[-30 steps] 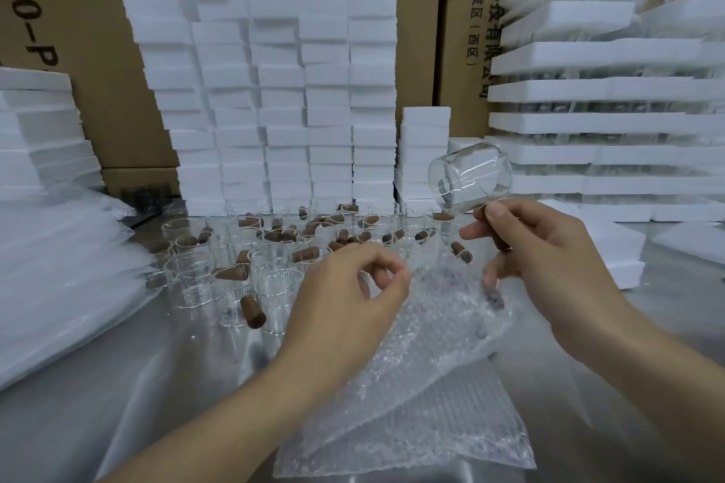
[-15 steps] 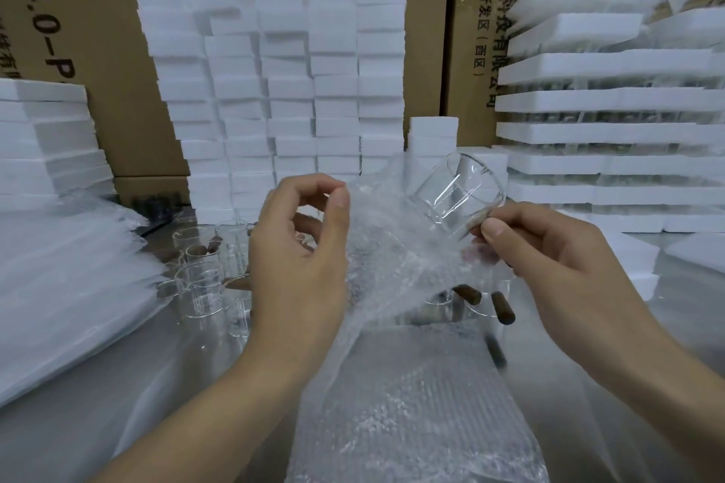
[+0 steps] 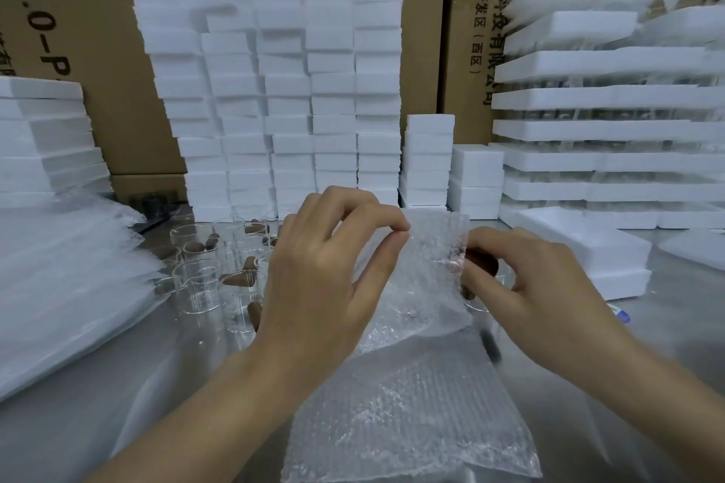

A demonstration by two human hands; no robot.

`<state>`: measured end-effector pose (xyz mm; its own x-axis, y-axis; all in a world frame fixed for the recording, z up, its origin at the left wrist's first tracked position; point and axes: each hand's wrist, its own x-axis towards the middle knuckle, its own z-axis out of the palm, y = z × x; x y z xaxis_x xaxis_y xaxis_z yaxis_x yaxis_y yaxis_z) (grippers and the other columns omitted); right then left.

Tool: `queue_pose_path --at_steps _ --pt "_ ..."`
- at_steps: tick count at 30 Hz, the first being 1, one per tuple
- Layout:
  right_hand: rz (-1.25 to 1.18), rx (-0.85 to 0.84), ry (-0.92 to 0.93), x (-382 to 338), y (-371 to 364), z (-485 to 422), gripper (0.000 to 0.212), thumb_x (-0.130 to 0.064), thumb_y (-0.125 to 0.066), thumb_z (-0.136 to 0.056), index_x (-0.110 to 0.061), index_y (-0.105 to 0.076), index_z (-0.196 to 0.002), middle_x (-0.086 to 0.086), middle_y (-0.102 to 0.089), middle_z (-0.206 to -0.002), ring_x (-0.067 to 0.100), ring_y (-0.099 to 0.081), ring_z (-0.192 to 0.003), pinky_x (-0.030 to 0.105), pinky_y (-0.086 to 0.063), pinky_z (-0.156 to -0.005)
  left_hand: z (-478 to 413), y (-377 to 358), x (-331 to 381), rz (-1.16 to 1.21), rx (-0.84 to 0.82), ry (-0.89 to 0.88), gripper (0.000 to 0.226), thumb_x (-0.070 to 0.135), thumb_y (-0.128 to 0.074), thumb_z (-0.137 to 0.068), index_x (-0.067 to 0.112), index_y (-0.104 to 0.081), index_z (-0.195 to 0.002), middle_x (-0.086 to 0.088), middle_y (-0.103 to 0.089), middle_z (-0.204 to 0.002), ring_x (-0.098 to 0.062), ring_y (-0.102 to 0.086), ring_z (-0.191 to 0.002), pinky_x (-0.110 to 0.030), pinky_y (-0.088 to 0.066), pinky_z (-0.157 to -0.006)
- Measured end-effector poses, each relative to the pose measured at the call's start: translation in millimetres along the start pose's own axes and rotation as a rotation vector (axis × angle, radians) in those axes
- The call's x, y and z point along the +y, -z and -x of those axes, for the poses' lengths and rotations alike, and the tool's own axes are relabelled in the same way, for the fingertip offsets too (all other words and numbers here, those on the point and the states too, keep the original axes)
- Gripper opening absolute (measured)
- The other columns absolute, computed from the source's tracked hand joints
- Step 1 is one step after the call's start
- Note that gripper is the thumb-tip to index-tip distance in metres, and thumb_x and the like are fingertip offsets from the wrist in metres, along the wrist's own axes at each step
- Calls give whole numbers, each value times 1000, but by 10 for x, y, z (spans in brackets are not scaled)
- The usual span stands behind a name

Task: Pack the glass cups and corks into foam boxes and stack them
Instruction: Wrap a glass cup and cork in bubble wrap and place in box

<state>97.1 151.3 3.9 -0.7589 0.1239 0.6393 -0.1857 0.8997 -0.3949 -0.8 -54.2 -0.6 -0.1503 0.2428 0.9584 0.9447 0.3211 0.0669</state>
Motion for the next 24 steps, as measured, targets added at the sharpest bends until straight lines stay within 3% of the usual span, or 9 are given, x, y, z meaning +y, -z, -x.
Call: queue_pose_path --at_steps 3,6,9,12,14,16,18,21,24 --pt "-154 -22 -33 -7 -38 -7 17 -32 -61 -103 -34 -74 -92 -17 -72 -83 5 -64 -72 22 -42 -60 25 -13 -7 30 -25 -49 13 23 -67 -105 16 -76 -110 3 -64 -108 -19 -62 -100 -46 -51 -82" --pt "-590 -96 -174 -72 -52 -11 29 -8 -63 -102 -27 -78 -87 -21 -72 -70 -9 -61 -58 4 -41 -55 75 -47 44 12 -79 -127 12 23 -69 -104 16 -79 -107 0 -66 -110 -19 -61 -98 -45 -49 -80" --pt "-715 -186 -296 -63 -85 -19 19 -19 -69 -99 -29 -82 -90 -17 -75 -78 -8 -62 -65 16 -46 -68 118 -85 155 70 -102 -116 10 26 -72 -102 20 -79 -105 3 -67 -114 -16 -61 -105 -46 -48 -87" --pt "-810 -222 -372 -43 -67 -50 17 -20 -67 -100 -25 -83 -94 -16 -74 -77 -6 -57 -61 23 -39 -69 26 -12 160 188 38 104 17 38 -66 -101 33 -68 -117 18 -60 -123 -5 -55 -124 -35 -41 -109" --pt "-816 -234 -373 -35 -39 -61 32 -22 -65 -101 -37 -82 -79 -19 -70 -70 -6 -54 -57 19 -37 -63 -79 79 74 278 107 348 25 43 -69 -99 44 -59 -122 28 -56 -130 -3 -53 -130 -27 -40 -108" --pt "-833 -233 -359 -22 -17 -68 24 -34 -68 -95 -42 -81 -76 -19 -68 -67 -6 -52 -53 17 -37 -58 -171 147 -31 451 42 623 46 52 -76 -89 54 -55 -129 30 -55 -138 8 -52 -130 -26 -42 -104" --pt "-861 -250 -344 -12 3 -64 16 -42 -69 -86 -35 -83 -89 -17 -71 -73 -6 -55 -55 16 -39 -58 -213 158 -102 625 -108 825 72 61 -86 -76 62 -50 -138 28 -53 -142 15 -54 -124 -24 -42 -99" --pt "-923 -251 -331 -19 4 -68 27 -37 -70 -87 -25 -80 -109 -17 -75 -80 -8 -62 -60 7 -44 -55 -188 112 -164 770 -276 949 86 65 -91 -63 64 -52 -140 14 -67 -141 1 -59 -132 -33 -36 -107" --pt "-909 -265 -277 -29 5 -71 16 -27 -69 -92 -35 -81 -87 -20 -70 -70 -9 -58 -56 5 -42 -53 -164 94 -197 760 -289 952 83 63 -90 -61 55 -60 -139 19 -76 -127 7 -65 -122 -26 -38 -98"
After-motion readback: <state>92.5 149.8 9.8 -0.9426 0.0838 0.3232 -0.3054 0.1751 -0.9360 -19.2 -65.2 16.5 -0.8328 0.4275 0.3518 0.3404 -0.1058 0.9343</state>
